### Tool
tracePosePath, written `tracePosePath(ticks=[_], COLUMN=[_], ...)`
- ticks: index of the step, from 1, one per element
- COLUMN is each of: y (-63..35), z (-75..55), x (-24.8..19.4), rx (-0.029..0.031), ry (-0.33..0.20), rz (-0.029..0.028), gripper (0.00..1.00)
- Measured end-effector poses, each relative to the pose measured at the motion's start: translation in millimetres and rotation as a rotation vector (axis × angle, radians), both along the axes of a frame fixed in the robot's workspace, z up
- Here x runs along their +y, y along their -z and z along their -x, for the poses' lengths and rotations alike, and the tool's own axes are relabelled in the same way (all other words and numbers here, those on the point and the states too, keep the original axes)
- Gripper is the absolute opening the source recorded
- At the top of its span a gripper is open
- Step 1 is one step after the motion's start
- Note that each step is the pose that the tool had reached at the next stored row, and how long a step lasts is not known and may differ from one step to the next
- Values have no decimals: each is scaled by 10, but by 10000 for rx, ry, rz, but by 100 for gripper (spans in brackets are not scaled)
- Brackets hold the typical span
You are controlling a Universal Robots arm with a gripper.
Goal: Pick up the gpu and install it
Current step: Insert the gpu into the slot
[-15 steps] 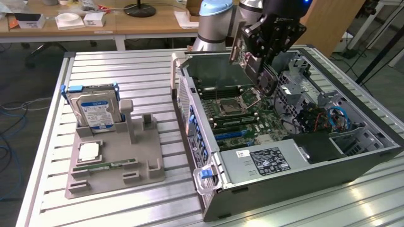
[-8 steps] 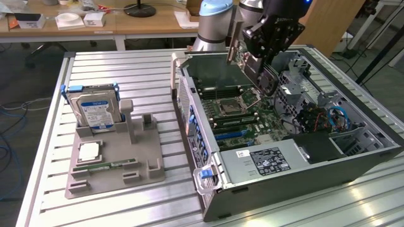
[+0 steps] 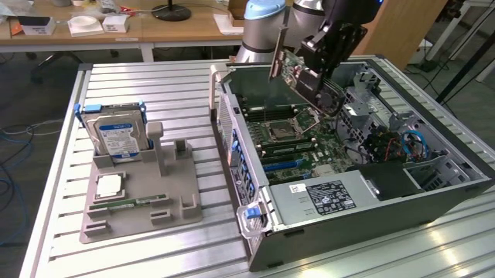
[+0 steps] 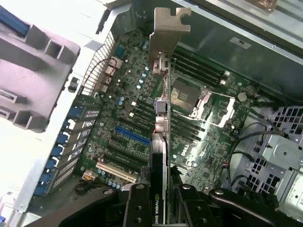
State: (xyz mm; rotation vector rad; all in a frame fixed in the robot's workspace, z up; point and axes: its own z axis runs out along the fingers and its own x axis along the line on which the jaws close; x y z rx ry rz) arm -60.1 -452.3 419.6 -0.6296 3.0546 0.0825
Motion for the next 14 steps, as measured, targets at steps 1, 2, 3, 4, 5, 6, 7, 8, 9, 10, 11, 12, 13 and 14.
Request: tracePosePath(ticks=[1,2,3,4,5,6,7,8,9,10,11,12,13,14], y=[1,2,3,4,4,5,6,6,6,6,7,7,7,7], z=[0,-1,-3,-3,-5,-8,-11,-15,-19,-25,-29,-34,-39,-44], x=[0,0,0,0,0,0,0,0,0,0,0,0,0,0], rx=[0,0,0,0,0,0,0,0,0,0,0,0,0,0], ry=[-100,-202,-299,-392,-478,-566,-647,-722,-793,-873,-944,-1015,-1086,-1157], rz=[0,0,-1,-1,-1,-1,-1,-1,-1,0,-1,0,0,0], gripper=[26,26,26,26,26,26,26,26,26,26,26,26,26,26])
